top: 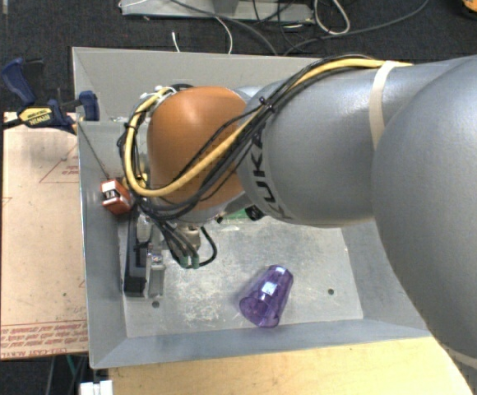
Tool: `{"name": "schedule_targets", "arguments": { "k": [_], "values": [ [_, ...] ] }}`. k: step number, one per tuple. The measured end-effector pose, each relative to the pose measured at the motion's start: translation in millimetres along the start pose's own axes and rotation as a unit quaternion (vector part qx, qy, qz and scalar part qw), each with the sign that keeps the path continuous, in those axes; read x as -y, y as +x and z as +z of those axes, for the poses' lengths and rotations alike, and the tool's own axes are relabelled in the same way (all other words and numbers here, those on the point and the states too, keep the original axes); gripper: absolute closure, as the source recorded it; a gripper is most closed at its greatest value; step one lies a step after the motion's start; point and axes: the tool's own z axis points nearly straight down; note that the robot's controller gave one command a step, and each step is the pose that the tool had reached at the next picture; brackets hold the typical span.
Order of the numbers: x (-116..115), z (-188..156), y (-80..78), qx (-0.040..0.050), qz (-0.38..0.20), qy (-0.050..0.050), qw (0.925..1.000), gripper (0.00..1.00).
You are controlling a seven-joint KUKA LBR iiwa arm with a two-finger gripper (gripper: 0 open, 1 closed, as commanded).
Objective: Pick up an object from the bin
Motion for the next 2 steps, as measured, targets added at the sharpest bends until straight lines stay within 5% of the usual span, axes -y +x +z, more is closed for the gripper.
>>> {"name": "schedule_targets", "arguments": {
  "k": [1,2],
  "values": [
    [1.2,-3.9,-2.3,0.0034,0.002,-0.001,1.0000,0.00],
    [0.9,36.5,-30.5,0.0060,-0.183,-0.001,0.9831,0.00]
  ]
}}
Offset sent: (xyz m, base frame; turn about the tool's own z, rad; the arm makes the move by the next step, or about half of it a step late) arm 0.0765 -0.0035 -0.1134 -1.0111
